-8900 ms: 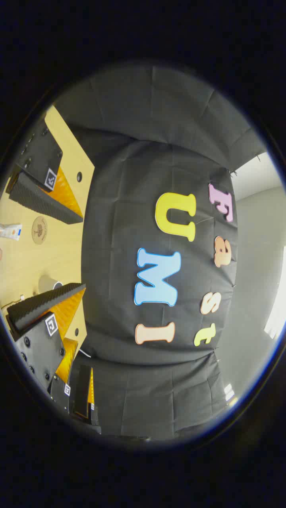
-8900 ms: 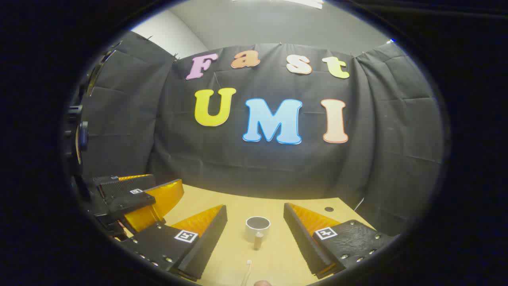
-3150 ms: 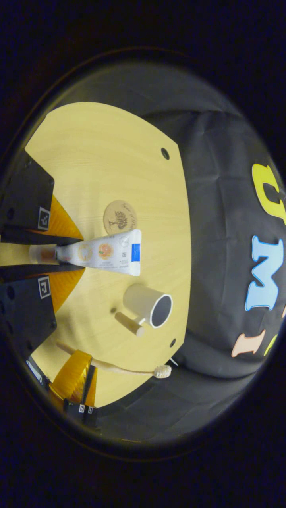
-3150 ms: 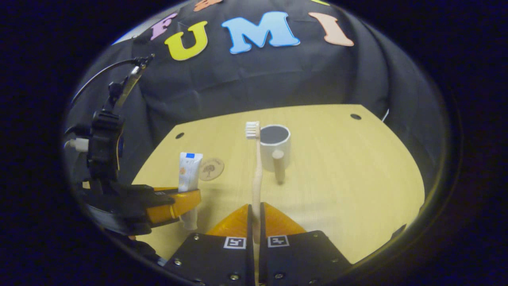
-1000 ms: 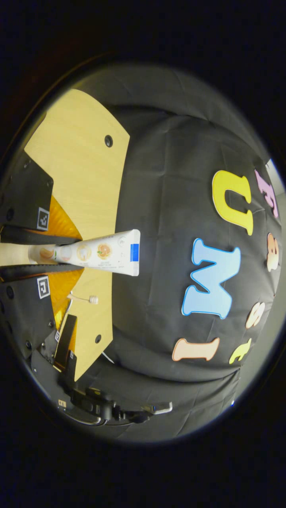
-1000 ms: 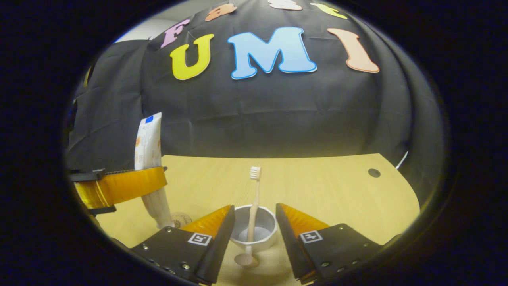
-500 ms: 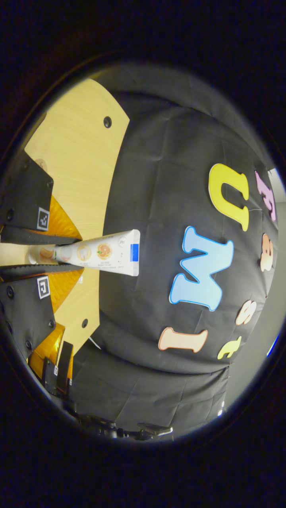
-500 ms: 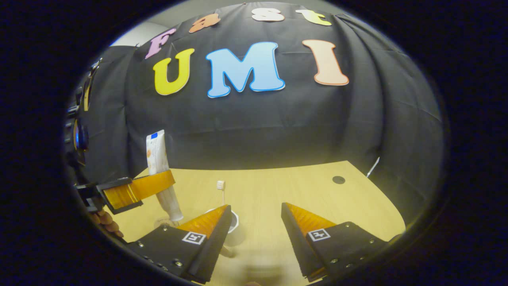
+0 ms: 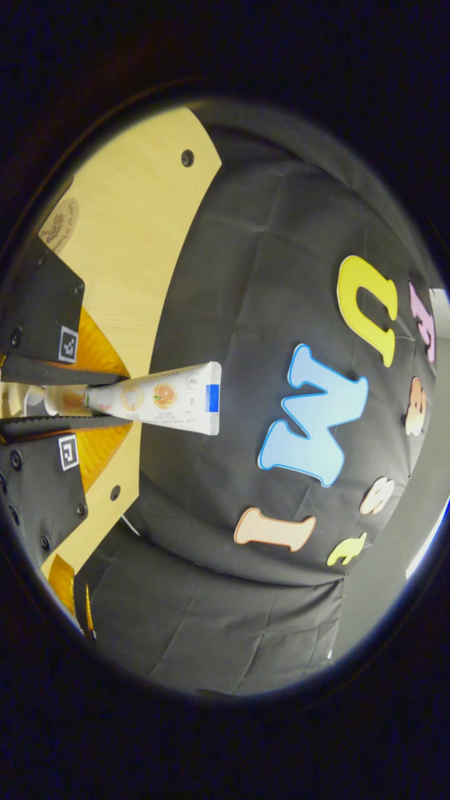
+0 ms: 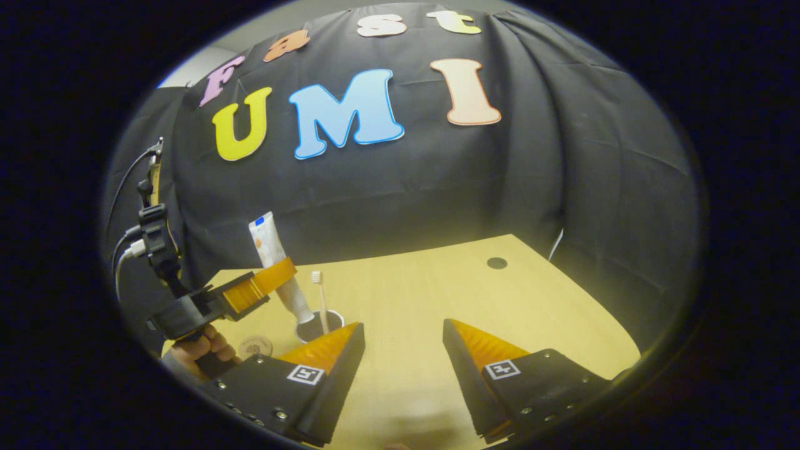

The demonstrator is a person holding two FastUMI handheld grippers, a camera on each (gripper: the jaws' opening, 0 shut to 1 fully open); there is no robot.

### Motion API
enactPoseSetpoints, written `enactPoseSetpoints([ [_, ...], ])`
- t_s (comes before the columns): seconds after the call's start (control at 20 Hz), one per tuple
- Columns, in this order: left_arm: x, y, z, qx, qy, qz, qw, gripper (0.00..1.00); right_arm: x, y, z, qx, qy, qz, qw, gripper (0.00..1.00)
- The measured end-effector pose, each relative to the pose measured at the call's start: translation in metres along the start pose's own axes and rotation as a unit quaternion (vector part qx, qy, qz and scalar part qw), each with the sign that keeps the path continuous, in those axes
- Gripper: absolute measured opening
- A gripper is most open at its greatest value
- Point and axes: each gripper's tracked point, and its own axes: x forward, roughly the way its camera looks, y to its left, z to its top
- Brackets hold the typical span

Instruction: Put the toothbrush and toothpaste on the desktop into the cup, then pick up the cup and place it on the coaster on the desktop.

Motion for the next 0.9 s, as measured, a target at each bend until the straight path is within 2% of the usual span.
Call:
enactPoseSetpoints([
  [0.25, 0.006, -0.005, -0.031, 0.029, 0.022, -0.001, 0.999, 0.28, -0.002, -0.001, -0.011, 0.022, 0.018, 0.005, 1.000, 0.78],
  [0.45, 0.010, -0.008, -0.036, 0.046, 0.022, -0.006, 0.999, 0.26, -0.005, 0.003, -0.015, 0.019, 0.025, 0.011, 0.999, 0.78],
  [0.65, 0.007, -0.008, -0.046, 0.054, 0.037, -0.011, 0.998, 0.29, -0.006, 0.007, -0.015, 0.019, 0.028, 0.017, 0.999, 0.78],
  [0.7, 0.006, -0.007, -0.046, 0.056, 0.038, -0.011, 0.998, 0.33, -0.006, 0.009, -0.016, 0.020, 0.029, 0.018, 0.999, 0.78],
  [0.75, 0.004, -0.006, -0.047, 0.056, 0.041, -0.013, 0.998, 0.31, -0.005, 0.009, -0.016, 0.021, 0.031, 0.019, 0.999, 0.78],
  [0.8, 0.003, -0.006, -0.047, 0.056, 0.042, -0.015, 0.997, 0.46, -0.005, 0.011, -0.017, 0.022, 0.032, 0.020, 0.999, 0.78],
  [0.85, 0.001, -0.006, -0.046, 0.058, 0.045, -0.016, 0.997, 0.68, -0.006, 0.013, -0.015, 0.022, 0.032, 0.021, 0.999, 0.78],
  [0.9, 0.000, -0.005, -0.045, 0.059, 0.045, -0.015, 0.997, 0.75, -0.005, 0.015, -0.016, 0.022, 0.031, 0.022, 0.999, 0.78],
])
